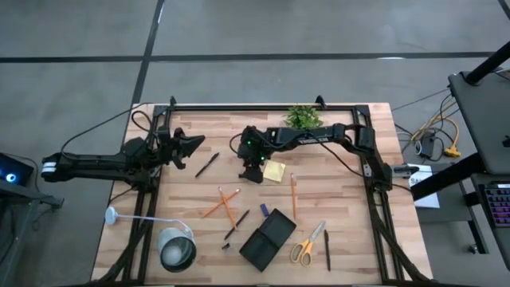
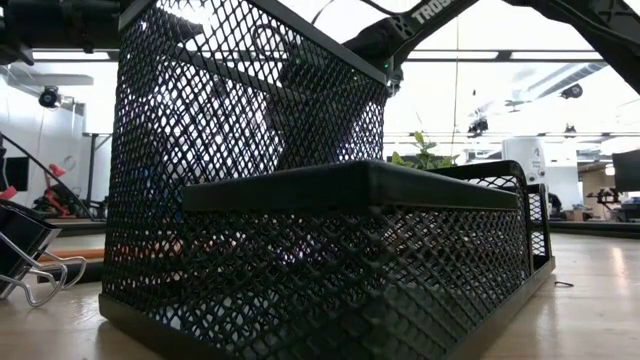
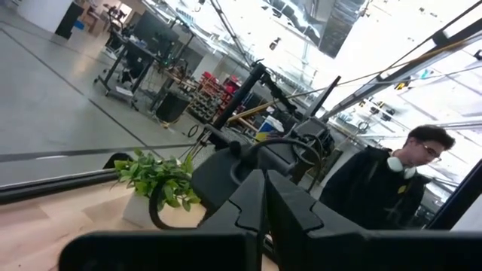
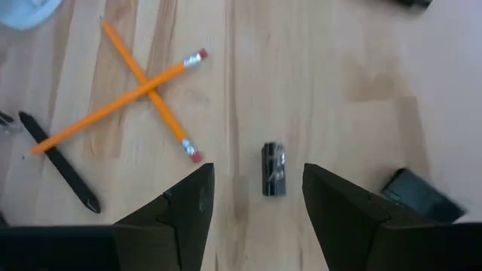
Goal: Pick and place office supplies into organizer
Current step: Put the middle binder clip into the desk organizer
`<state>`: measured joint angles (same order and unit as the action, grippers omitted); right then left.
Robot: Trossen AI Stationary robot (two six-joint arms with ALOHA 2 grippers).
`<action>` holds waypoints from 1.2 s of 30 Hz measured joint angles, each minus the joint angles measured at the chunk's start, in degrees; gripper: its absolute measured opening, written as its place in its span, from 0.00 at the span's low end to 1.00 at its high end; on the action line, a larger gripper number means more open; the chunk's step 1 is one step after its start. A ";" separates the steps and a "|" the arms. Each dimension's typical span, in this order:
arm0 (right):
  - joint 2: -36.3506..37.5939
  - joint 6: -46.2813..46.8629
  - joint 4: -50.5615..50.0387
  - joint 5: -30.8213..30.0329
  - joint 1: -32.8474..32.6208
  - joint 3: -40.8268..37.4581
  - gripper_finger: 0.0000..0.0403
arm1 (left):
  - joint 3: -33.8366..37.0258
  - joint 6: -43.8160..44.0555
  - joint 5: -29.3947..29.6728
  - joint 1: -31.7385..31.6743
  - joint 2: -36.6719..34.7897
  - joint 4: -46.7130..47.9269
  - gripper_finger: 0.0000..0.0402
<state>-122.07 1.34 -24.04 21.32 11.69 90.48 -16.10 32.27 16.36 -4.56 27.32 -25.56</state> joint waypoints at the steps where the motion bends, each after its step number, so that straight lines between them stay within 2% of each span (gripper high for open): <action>1: 0.06 -0.01 0.53 0.01 0.07 0.00 0.47 | 0.00 0.00 -0.01 0.00 -0.01 0.02 0.00; 26: -2.71 2.98 4.96 1.30 0.55 -0.12 0.47 | 0.11 0.26 0.11 -0.04 0.02 -1.54 0.00; 36: -4.70 4.68 5.57 3.22 0.54 -0.15 0.38 | 0.37 0.33 0.17 -0.04 0.02 -2.89 0.00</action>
<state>-126.77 6.02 -18.47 24.54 12.23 90.32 -15.73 32.60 16.53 -4.60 27.33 -28.45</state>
